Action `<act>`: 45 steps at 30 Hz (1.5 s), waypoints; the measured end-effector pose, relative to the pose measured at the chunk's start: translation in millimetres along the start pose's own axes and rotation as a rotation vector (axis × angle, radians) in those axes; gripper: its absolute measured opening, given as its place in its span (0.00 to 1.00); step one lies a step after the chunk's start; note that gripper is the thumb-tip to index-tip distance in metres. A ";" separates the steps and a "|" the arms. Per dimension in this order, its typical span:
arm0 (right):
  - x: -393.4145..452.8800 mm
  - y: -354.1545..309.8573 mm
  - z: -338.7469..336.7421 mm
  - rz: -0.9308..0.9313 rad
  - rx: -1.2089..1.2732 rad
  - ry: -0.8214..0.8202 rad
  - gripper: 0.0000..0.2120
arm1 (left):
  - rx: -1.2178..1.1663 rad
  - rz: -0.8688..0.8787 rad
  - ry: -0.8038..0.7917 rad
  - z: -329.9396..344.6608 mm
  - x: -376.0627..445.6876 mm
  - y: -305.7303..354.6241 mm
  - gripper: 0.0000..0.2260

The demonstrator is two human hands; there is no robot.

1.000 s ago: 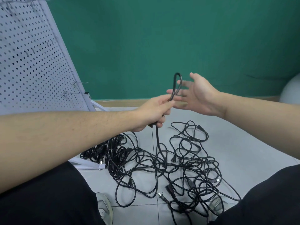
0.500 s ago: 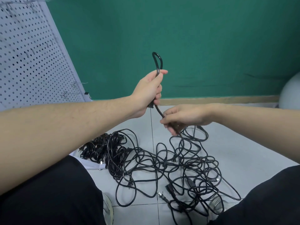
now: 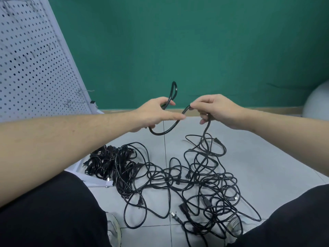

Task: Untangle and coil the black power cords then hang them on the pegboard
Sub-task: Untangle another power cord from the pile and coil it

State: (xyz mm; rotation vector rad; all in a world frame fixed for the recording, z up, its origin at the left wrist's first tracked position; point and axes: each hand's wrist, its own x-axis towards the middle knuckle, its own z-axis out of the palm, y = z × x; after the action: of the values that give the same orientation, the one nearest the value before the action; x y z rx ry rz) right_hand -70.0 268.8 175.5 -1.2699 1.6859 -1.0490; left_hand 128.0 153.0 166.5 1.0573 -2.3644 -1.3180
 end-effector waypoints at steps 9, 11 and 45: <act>9.0 -4.8 1.1 0.019 -0.113 0.290 0.20 | 0.113 0.134 -0.132 8.0 -1.1 6.8 0.11; 10.6 -4.7 -1.7 0.027 0.023 0.231 0.16 | 0.157 0.146 -0.096 7.9 -1.2 6.7 0.06; 3.9 -10.9 -2.4 0.065 0.517 0.160 0.05 | -0.393 -0.024 -0.139 16.3 -11.8 16.5 0.10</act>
State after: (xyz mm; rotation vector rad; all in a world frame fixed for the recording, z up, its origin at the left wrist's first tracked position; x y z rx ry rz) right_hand -69.2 263.5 186.0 -0.8087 1.4241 -1.4591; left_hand 120.1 177.1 172.3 0.9007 -2.0590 -1.8206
